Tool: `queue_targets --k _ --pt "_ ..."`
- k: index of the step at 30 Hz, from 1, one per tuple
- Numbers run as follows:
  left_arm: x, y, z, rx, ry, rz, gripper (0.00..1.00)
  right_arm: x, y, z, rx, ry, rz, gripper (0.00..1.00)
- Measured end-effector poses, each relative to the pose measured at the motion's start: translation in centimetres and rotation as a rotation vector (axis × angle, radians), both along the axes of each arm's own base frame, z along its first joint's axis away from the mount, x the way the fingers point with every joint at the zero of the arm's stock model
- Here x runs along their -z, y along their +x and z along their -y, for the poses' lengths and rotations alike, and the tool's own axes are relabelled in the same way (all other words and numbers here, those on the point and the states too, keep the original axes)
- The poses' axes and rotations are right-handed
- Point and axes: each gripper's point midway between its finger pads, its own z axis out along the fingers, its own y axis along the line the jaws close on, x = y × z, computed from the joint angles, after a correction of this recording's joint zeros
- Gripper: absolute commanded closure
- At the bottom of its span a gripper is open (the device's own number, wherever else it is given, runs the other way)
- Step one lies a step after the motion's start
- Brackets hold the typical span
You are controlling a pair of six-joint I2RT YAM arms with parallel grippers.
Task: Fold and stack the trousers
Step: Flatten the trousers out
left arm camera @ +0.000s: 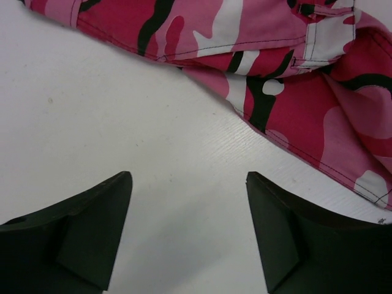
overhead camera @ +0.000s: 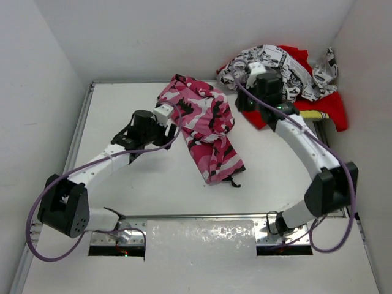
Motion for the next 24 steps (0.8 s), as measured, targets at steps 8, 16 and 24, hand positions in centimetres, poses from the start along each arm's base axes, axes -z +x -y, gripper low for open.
queue_targets --k 8,16,24 --pt "0.5 -1.3 -1.3 -0.104 -0.01 -0.074 0.21 17.4 -2.7 -7.6 -0.179 -0.03 -0.444 0.3" --pt "1.8 -2.1 -5.2 -0.241 -0.018 -0.152 0.14 23.9 -10.8 -13.7 -0.424 -0.148 -0.656 0.98" --pt "1.6 -0.9 -14.2 -0.473 -0.092 -0.242 0.12 18.7 -15.3 -30.6 -0.882 0.002 -0.562 0.35"
